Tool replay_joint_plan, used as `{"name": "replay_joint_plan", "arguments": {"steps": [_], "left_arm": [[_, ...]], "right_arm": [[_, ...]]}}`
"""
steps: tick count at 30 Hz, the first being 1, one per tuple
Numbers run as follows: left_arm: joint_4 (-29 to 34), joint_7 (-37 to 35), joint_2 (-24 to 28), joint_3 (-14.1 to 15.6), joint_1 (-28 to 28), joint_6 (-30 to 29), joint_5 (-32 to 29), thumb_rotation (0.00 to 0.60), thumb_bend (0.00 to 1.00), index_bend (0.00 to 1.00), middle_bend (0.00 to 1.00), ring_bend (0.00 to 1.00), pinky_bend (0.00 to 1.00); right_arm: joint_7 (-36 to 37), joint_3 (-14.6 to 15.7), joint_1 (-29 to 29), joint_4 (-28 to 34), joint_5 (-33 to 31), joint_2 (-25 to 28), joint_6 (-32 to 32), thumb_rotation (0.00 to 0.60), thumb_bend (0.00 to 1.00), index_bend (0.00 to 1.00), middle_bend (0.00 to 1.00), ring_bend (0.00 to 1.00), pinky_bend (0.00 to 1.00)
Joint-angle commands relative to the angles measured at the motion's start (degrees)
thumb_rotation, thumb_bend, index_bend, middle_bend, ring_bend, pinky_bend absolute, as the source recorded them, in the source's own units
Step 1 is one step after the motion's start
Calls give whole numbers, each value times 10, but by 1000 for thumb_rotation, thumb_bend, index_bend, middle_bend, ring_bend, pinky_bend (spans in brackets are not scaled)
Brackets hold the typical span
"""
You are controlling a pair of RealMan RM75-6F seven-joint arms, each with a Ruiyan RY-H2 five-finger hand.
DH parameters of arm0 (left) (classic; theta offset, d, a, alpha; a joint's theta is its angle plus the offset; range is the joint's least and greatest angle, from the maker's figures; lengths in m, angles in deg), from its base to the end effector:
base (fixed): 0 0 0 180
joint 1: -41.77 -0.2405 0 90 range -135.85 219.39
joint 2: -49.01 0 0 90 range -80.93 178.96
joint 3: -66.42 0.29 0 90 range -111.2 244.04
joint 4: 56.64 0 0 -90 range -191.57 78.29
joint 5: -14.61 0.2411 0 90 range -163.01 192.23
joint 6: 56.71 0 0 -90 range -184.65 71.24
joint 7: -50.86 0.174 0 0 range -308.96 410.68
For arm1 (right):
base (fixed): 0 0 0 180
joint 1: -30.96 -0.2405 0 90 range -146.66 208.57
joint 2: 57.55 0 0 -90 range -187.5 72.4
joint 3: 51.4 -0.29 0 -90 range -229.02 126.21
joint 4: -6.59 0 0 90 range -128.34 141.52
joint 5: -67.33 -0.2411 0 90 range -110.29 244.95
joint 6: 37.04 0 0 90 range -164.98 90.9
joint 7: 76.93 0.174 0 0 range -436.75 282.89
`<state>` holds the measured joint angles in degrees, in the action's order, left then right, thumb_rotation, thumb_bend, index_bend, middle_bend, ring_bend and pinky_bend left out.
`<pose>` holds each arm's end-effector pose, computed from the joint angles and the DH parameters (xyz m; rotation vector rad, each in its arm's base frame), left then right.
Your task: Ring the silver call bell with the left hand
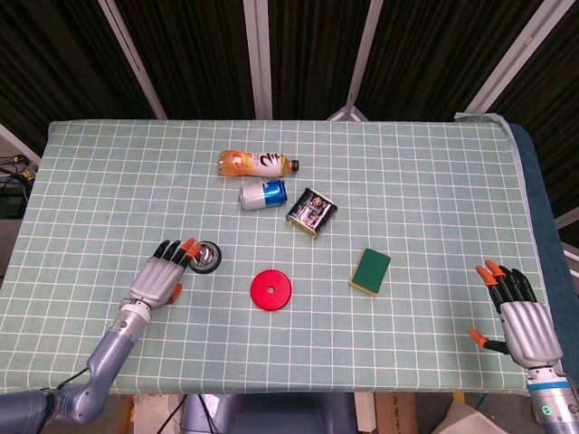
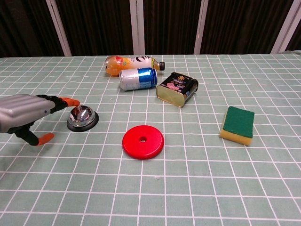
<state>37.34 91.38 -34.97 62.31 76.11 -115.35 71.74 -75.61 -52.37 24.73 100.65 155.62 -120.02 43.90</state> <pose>-0.2298 0.3369 -0.0479 -1.9068 -0.8477 -0.5640 -0.3461 -0.2151 0.1329 1.4844 -0.9681 0.8940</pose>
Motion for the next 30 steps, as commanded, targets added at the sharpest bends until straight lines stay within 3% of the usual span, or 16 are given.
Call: {"name": "replay_joint_plan", "arguments": {"steps": [1, 5, 9, 13, 17, 21, 25, 30], "left_arm": [[16, -22, 8, -13, 4, -16, 27, 600, 597, 0, 0, 0, 0], [54, -23, 28, -33, 14, -33, 44, 600, 558, 0, 0, 0, 0], [122, -30, 62, -45, 2, -78, 63, 600, 399, 0, 0, 0, 0], [174, -42, 108, -17, -37, -127, 105, 600, 283, 0, 0, 0, 0], [199, -80, 152, 29, -96, -186, 163, 600, 220, 0, 0, 0, 0], [179, -141, 184, 70, -156, -248, 221, 600, 202, 0, 0, 0, 0], [121, -223, 202, 104, -217, -306, 259, 600, 201, 0, 0, 0, 0], [50, -262, 205, 123, -254, -333, 283, 600, 200, 0, 0, 0, 0]], "right_arm": [[0, 0, 0, 0, 0, 0, 1, 600, 219, 0, 0, 0, 0], [2, 0, 0, -1, 1, 0, 1, 600, 219, 0, 0, 0, 0], [5, 0, 1, -2, 2, 1, 4, 600, 220, 0, 0, 0, 0], [6, 0, 1, -3, 4, 1, 4, 600, 220, 0, 0, 0, 0], [1, 1, 1, -5, 6, 0, 5, 600, 220, 0, 0, 0, 0], [-4, 1, 1, -6, 9, -2, 8, 600, 220, 0, 0, 0, 0], [-8, 1, 3, -8, 11, -5, 11, 600, 220, 0, 0, 0, 0], [-11, 1, 2, -8, 10, -6, 11, 600, 220, 0, 0, 0, 0]]}}
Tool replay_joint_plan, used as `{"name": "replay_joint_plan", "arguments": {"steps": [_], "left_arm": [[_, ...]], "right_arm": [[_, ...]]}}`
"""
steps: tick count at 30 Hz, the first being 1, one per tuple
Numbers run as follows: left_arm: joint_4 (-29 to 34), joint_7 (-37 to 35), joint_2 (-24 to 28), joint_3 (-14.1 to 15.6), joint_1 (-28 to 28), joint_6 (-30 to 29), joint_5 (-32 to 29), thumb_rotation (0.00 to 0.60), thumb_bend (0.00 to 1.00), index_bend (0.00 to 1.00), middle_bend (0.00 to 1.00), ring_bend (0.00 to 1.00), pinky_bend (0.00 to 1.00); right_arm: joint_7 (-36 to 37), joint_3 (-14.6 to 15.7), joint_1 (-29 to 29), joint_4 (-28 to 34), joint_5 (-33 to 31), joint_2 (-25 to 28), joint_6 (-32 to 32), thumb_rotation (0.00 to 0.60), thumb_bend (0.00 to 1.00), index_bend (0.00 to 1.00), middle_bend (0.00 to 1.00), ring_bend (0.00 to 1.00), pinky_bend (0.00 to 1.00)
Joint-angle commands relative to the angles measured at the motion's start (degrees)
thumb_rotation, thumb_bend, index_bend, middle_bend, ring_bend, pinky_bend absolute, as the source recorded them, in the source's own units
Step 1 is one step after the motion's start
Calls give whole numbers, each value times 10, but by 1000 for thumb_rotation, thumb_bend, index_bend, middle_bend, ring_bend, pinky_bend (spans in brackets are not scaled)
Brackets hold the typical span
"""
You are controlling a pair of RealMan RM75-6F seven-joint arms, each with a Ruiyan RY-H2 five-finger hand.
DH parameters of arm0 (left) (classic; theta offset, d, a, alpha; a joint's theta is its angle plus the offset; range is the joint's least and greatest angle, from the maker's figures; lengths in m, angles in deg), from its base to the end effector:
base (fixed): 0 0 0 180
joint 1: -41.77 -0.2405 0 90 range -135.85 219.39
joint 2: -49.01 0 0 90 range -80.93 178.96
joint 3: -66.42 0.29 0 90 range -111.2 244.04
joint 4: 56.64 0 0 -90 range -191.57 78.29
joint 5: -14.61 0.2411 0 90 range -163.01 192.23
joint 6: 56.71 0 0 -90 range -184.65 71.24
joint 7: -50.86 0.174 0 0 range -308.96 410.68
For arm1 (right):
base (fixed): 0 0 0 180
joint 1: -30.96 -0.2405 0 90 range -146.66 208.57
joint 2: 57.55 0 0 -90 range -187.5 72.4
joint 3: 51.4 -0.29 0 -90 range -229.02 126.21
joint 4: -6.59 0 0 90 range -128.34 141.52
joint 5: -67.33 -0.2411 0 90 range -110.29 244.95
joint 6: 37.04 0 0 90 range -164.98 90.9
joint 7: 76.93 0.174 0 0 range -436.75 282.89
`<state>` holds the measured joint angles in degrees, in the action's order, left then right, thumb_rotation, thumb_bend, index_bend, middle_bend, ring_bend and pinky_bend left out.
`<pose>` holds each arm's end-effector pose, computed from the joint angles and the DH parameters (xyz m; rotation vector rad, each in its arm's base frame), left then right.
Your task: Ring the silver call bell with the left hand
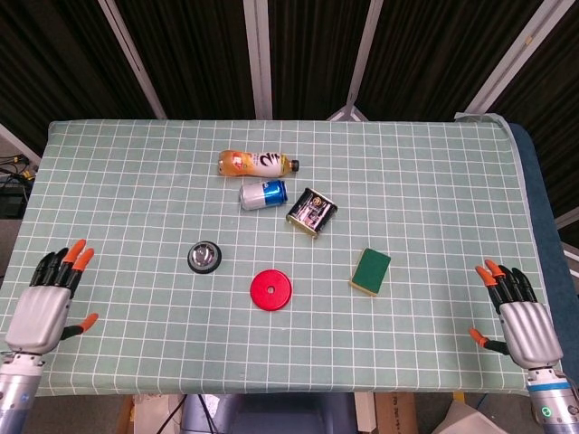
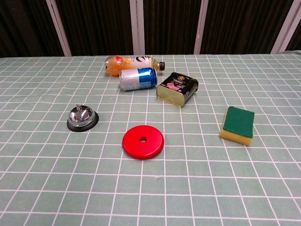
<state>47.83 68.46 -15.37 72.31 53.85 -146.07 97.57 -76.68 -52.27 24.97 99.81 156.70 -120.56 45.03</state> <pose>-0.2983 0.2142 0.1167 -1.5018 -0.8340 -0.8298 -0.3454 -0.2135 0.1326 1.4963 -0.9302 0.8943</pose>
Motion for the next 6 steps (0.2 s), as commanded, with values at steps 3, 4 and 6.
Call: {"name": "replay_joint_plan", "arguments": {"steps": [3, 4, 6], "left_arm": [[-72, -59, 8, 23, -43, -21, 20, 600, 201, 0, 0, 0, 0], [-74, -63, 8, 20, -43, -16, 17, 600, 201, 0, 0, 0, 0], [-77, -65, 5, 13, -41, -8, 13, 600, 201, 0, 0, 0, 0]], "right_arm": [[-4, 0, -1, 1, -1, -1, -4, 600, 220, 0, 0, 0, 0], [-5, 0, -2, 1, -1, -1, -4, 600, 220, 0, 0, 0, 0], [-7, 0, -3, 1, -1, -2, -6, 600, 220, 0, 0, 0, 0]]}}
